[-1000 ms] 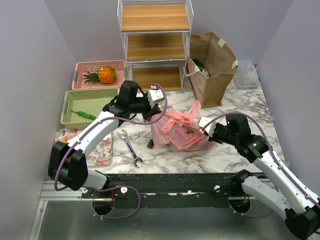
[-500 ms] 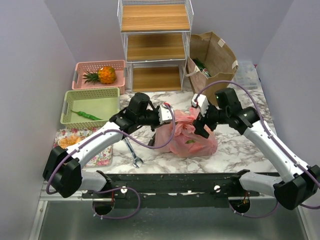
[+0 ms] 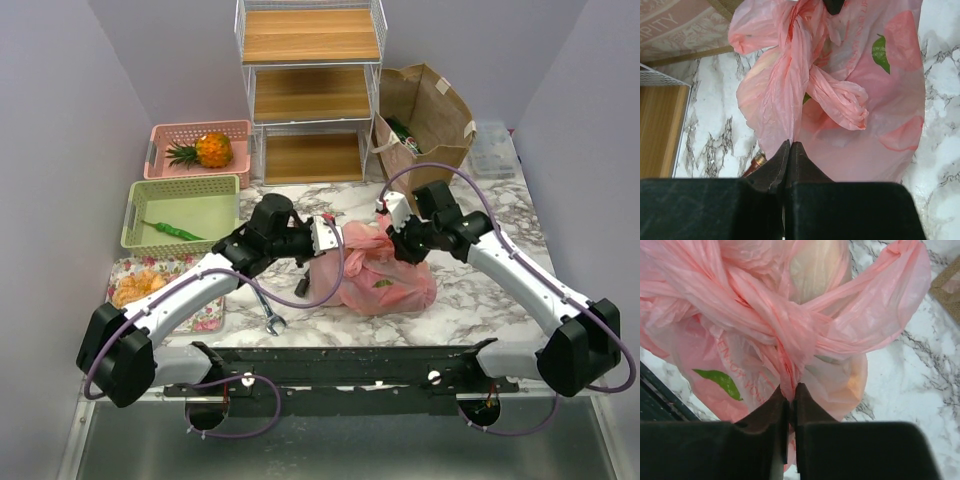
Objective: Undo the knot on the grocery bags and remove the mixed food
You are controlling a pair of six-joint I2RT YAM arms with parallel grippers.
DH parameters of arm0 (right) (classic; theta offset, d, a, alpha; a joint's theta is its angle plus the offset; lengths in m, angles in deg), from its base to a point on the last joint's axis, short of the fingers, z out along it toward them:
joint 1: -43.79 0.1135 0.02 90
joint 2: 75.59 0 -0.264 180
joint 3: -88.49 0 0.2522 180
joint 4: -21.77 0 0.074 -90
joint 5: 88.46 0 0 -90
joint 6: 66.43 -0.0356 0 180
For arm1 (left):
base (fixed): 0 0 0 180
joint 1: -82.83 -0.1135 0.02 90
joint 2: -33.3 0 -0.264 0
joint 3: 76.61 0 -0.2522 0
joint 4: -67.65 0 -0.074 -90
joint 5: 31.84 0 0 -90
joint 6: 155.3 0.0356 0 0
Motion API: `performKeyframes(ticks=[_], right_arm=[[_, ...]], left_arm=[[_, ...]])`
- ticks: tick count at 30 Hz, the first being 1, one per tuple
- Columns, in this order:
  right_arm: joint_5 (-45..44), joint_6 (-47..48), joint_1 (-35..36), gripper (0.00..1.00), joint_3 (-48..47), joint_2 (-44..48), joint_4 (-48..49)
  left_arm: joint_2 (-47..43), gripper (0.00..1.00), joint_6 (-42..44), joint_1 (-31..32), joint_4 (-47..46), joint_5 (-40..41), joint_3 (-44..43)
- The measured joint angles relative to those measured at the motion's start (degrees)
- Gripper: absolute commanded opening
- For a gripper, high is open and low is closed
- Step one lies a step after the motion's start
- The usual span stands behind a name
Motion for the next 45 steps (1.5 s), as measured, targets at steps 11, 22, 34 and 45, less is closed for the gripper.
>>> performKeyframes(ticks=[11,22,34,45], right_arm=[[-1.4,0.5,-0.1,0.01,-1.3,8.4,-0.5],[5.4,0.5,-0.3,0.01,-5.7,3.5,-0.5],[6.3,-0.4,-0.6,0.01,-9.0,3.5,-1.4],[7.0,-1.9,-17.5,0.01,-15.3,2.1,-2.7]], left_arm=[[-4.2,0.34,-7.5,-11.9,0.0,-0.1,3.9],[-5.3,0.65,-5.6,3.1,0.7,1.7,-5.2],[7.3,0.00,-4.6,3.7,9.3,7.4,-16.8],[-6.2,0.00,-12.3,-8.5,5.0,3.3,-12.0]])
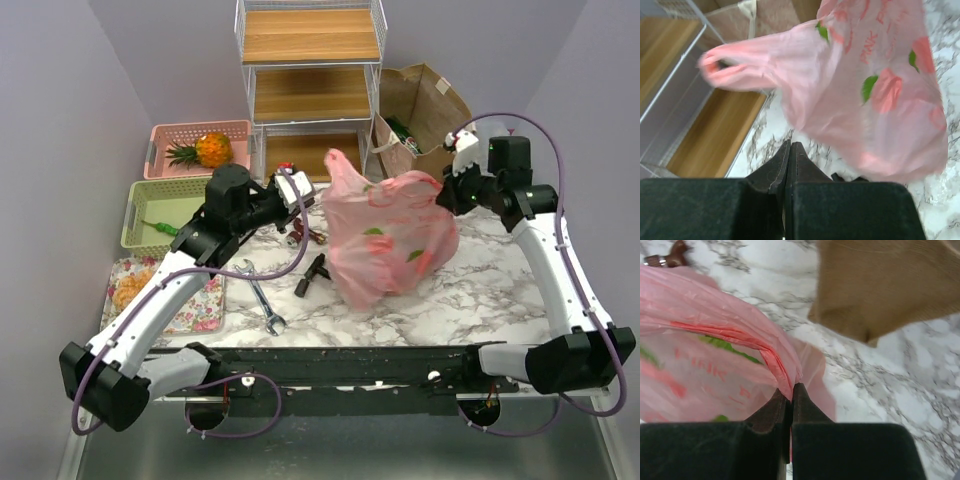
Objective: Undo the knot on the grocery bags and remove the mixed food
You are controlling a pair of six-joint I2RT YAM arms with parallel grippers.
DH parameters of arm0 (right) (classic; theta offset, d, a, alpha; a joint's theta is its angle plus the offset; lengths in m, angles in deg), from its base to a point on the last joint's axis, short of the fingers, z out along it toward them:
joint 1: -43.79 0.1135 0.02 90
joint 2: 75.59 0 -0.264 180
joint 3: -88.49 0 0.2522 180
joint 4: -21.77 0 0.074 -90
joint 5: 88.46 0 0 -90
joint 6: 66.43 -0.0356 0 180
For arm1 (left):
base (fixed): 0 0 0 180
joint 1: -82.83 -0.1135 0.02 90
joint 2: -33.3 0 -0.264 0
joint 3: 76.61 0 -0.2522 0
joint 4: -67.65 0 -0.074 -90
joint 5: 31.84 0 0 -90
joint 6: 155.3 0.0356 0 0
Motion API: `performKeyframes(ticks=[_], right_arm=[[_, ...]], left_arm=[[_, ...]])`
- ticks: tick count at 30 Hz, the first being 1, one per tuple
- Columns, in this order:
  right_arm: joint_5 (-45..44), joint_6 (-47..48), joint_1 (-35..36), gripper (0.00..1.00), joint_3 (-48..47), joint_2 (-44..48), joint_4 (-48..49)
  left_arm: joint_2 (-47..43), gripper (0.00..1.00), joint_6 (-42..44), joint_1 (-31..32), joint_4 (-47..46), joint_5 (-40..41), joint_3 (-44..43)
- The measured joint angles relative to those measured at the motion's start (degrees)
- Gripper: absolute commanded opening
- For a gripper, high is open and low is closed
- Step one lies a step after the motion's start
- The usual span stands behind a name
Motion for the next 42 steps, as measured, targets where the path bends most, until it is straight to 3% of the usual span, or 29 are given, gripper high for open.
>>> performKeyframes(ticks=[3,10,11,12,14,15,20,25,28,29,33,38,42], right_arm=[[0.9,0.3,-5.1,0.02,-1.4,-1.9,-0.2],[6.9,4.8,-5.1,0.07,3.2,-2.4,-5.2],[7.1,5.4,-5.1,0.06,4.2,-2.4,-6.1],[7.2,6.1,-5.1,0.05,5.0,-2.4,-6.9],[7.3,6.9,-5.1,0.03,5.8,-2.2,-7.8],[7.4,7.1,-5.1,0.02,5.9,-1.9,-7.8],[8.8,6.6,-5.1,0.01,5.9,1.5,-6.4],[10.8,4.3,-5.1,0.01,5.9,2.9,-5.1],[11.4,1.5,-5.1,0.01,5.8,2.8,-4.4],[11.4,0.3,-5.1,0.01,5.7,2.8,-4.0],[11.1,-5.1,-5.1,0.01,3.9,2.8,-2.5],[9.0,-11.9,-5.7,0.02,2.5,2.9,1.2],[8.0,-13.2,-5.5,0.23,4.4,3.6,2.6]], left_arm=[[-2.8,0.00,-0.5,0.2,-2.7,-2.3,2.3],[-2.9,0.01,7.3,3.3,-4.3,-3.4,11.9],[-2.6,0.17,8.3,4.2,-3.6,-3.4,12.5],[-2.3,0.43,8.6,4.9,-3.1,-3.4,12.7],[-1.3,0.74,8.5,6.5,-1.3,-4.3,11.3],[-0.2,0.97,7.6,7.4,0.4,-5.8,9.2],[4.8,0.99,0.9,11.8,2.8,-10.1,-1.0],[12.2,0.95,-7.9,15.9,-0.1,-10.9,-8.0],[18.1,0.04,-12.2,16.7,-0.8,-9.8,-12.5],[19.7,0.00,-12.9,16.8,-0.5,-9.6,-13.7],[23.5,0.00,-14.2,16.2,3.1,-6.6,-16.1],[17.6,0.00,-10.3,12.6,4.9,-6.9,-16.0],[9.8,0.00,-2.8,12.9,5.1,-10.2,-15.6]])
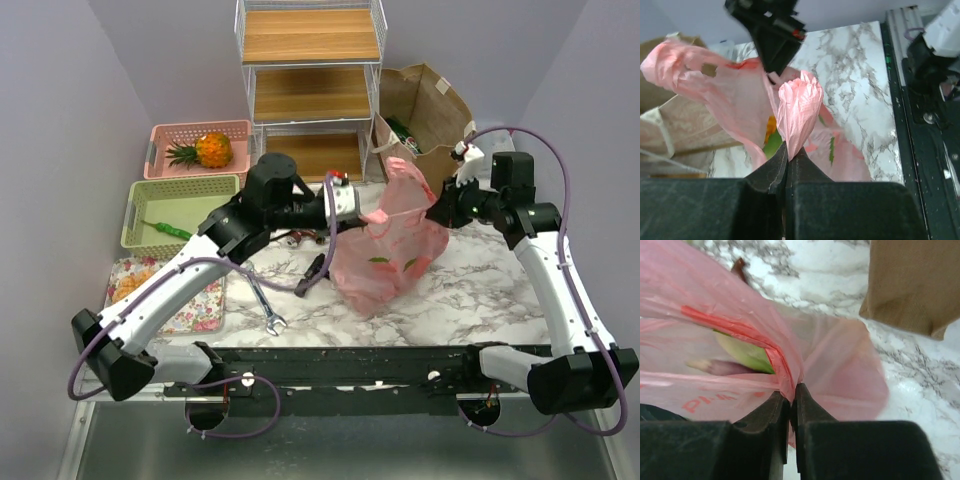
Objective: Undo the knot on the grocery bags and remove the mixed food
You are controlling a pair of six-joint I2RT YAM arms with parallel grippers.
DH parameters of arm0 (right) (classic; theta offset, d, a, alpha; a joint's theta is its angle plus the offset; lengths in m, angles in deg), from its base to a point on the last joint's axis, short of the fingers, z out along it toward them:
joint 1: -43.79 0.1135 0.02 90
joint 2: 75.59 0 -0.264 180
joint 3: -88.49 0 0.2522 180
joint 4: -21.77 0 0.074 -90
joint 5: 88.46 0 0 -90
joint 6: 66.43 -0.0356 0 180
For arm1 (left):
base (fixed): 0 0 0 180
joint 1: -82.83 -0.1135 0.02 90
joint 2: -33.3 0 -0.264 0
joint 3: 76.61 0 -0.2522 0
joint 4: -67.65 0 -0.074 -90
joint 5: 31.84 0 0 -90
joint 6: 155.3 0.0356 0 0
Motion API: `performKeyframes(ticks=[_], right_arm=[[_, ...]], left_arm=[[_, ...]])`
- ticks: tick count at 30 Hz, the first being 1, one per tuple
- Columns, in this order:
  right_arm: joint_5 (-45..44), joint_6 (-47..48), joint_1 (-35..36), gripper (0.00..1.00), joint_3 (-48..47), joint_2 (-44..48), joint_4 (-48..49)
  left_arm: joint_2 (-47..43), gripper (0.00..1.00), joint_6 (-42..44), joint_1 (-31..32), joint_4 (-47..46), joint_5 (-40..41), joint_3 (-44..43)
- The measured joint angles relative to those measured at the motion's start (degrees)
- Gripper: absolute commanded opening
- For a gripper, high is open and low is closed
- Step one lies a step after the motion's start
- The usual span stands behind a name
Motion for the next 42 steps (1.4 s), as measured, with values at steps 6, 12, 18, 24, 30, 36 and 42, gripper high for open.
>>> performKeyframes(ticks=[6,12,18,24,30,36,42], right_arm=[[-0.9,4.5,-0.5,1.00,4.9,1.2,-3.1],[6.9,5.5,-0.5,1.00,0.3,1.2,-3.8],[9.5,7.9,3.5,1.00,-2.3,1.0,-0.7],[6.4,16.7,11.2,1.00,-1.4,-2.6,0.5],[0.5,19.4,13.3,0.49,1.2,-4.3,7.0],[-5.5,15.9,13.3,0.01,-1.4,-9.8,12.1],[-1.2,10.2,14.1,0.01,-5.1,-9.6,11.8]], left_arm=[[-5.6,0.00,11.8,6.3,1.8,-1.7,12.4],[-2.8,0.00,17.2,10.9,4.2,-0.6,16.0],[-3.0,0.00,19.7,11.9,3.6,0.5,15.6],[-3.7,0.00,21.2,12.3,3.8,1.4,15.6],[-5.1,0.00,22.6,13.2,4.7,2.5,15.6],[-8.0,0.03,24.0,16.7,5.0,5.6,19.2],[-10.3,0.51,26.2,20.9,8.3,11.1,25.4]])
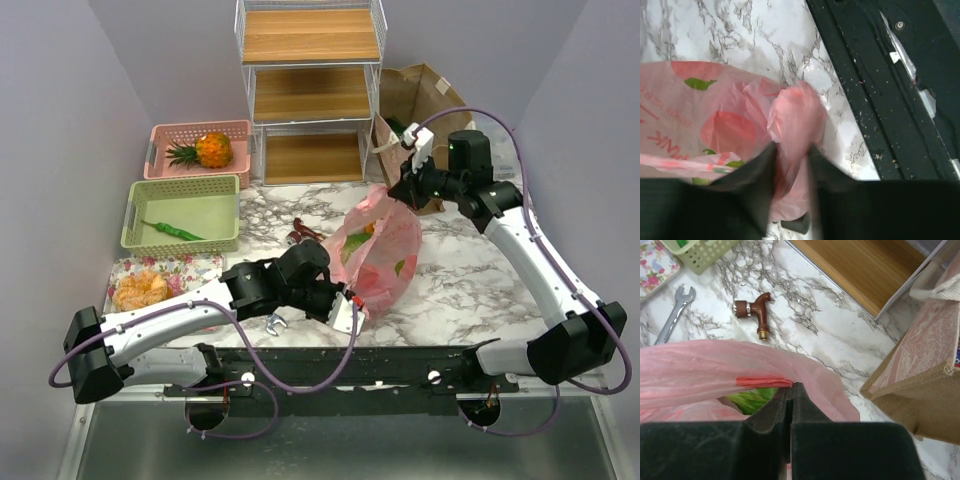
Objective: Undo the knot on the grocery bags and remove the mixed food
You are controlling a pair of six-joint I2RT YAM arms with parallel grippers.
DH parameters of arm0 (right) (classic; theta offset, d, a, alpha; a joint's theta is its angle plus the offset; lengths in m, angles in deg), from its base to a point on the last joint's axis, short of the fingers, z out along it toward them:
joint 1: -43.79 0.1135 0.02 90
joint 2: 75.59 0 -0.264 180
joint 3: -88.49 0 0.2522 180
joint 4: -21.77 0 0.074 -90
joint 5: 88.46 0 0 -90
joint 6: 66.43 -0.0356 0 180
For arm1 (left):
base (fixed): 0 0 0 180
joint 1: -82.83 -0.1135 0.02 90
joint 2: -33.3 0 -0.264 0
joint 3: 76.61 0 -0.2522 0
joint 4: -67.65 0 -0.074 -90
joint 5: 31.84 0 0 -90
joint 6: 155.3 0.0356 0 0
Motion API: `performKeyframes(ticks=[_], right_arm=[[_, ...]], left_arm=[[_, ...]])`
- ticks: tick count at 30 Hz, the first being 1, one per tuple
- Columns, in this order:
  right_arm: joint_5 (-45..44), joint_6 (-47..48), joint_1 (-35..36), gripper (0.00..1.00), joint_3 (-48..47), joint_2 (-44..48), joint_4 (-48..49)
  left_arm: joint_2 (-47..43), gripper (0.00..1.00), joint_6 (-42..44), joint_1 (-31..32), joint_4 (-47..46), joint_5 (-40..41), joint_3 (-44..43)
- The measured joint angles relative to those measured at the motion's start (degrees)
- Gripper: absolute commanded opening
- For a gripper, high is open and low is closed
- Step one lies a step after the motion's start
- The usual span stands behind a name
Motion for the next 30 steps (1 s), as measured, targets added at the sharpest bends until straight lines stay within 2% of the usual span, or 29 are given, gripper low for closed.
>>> performKeyframes(ticks=[1,3,5,8,13,17,23,27,29,30], right_arm=[[0.5,-0.4,0.0,0.01,0.0,0.7,0.0],[1.0,-0.9,-0.2,0.01,0.0,1.8,0.1],[1.4,-0.9,-0.3,0.01,0.4,3.1,0.3],[1.9,-0.9,-0.3,0.01,2.0,5.5,0.6],[3.2,-1.3,-0.3,0.01,3.6,7.0,1.2],[3.8,-1.7,-0.3,0.00,3.6,6.6,1.3],[4.2,-2.7,-0.3,0.01,3.6,6.3,1.5],[4.2,-2.8,-0.3,0.01,3.6,6.1,1.5],[4.2,-2.8,-0.3,0.01,3.6,6.0,1.5],[4.2,-2.8,-0.3,0.01,3.6,5.9,1.5]], left_arm=[[-0.2,0.63,-0.5,0.0,0.8,0.3,0.1],[-1.4,0.75,-2.5,-1.4,2.9,0.2,-0.3],[-4.2,0.88,-6.1,-5.4,4.7,-0.3,-1.8],[-8.7,0.98,-12.6,-12.3,4.0,-0.5,-5.4],[-15.1,0.97,-20.2,-21.4,-2.4,-0.3,-7.5],[-10.5,0.96,-23.1,-27.0,-8.7,0.7,-6.6],[4.4,0.98,-23.1,-27.6,-16.7,0.6,-3.7],[10.3,0.98,-25.0,-26.9,-21.6,-1.0,-4.0],[12.5,0.92,-25.7,-25.7,-24.2,-1.2,-4.7],[13.9,0.84,-26.1,-24.8,-25.4,-1.2,-5.4]])
